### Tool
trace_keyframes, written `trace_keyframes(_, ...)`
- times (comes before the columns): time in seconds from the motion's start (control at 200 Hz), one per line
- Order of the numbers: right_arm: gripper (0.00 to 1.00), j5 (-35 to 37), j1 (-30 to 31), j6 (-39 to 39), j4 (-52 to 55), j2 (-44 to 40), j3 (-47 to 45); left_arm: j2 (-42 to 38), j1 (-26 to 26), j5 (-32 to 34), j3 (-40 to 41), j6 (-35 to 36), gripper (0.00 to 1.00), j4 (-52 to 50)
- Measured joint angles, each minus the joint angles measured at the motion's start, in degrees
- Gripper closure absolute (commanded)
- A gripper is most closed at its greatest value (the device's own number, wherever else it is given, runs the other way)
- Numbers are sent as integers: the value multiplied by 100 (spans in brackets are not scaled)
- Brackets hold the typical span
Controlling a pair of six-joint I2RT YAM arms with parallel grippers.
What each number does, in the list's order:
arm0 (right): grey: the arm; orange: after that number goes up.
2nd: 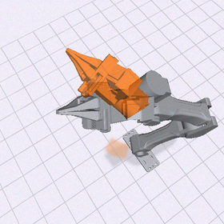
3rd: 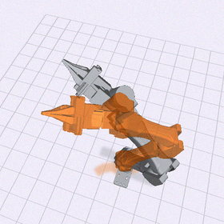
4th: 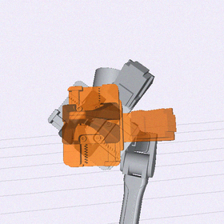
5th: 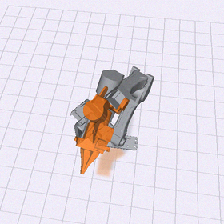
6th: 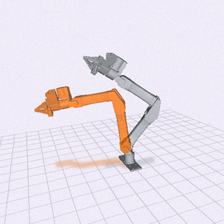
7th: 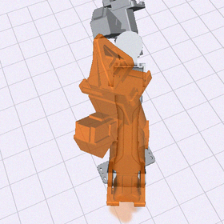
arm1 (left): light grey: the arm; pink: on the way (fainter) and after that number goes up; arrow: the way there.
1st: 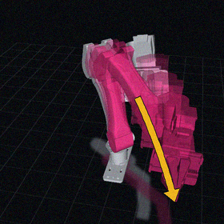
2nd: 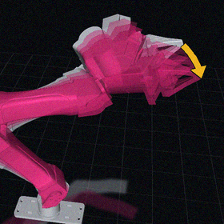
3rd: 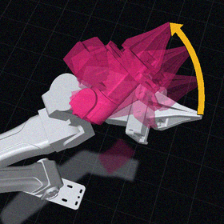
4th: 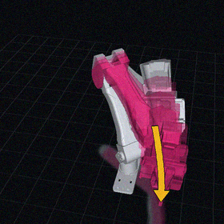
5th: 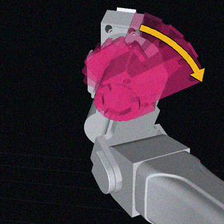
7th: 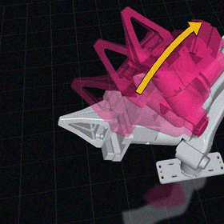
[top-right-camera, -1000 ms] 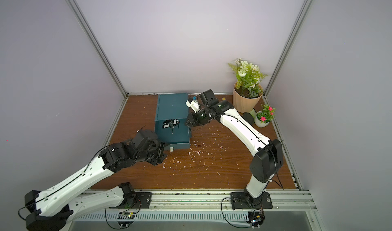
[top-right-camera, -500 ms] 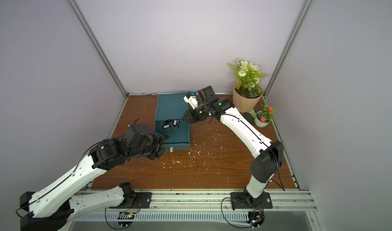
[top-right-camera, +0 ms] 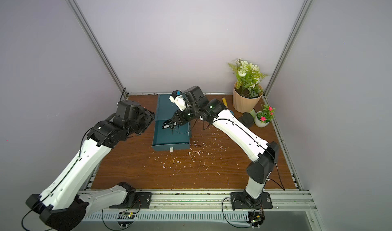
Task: Take the keys out of the drawer
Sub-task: Open the drawer in the storage box, then pick up the key from the drawer.
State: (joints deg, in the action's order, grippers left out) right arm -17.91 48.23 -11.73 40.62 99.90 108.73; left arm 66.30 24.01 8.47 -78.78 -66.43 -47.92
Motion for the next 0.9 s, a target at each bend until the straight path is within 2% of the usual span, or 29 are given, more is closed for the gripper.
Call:
trace_keyframes(0.155, 69, 415, 260, 225, -122, 199, 0, -83, -490, -76, 341, 979, 35, 376)
trace_keyframes(0.33, 69, 1005, 446, 656, -74, 496, 37, -730, -732, -122, 1440, 1561, 32, 1108)
trace_keyframes(0.465, 68, 1473, 507, 979, -31, 772, 199, -1534, -741, -87, 2334, 1700, 31, 1598)
trace_keyframes(0.565, 68, 1773, 533, 1169, -31, 887, 219, -1923, -745, -59, 2675, 1714, 32, 1753)
trace_keyframes(0.901, 67, 2243, 573, 1547, -481, 942, -166, -1910, -748, -197, 2756, 1744, 32, 1755)
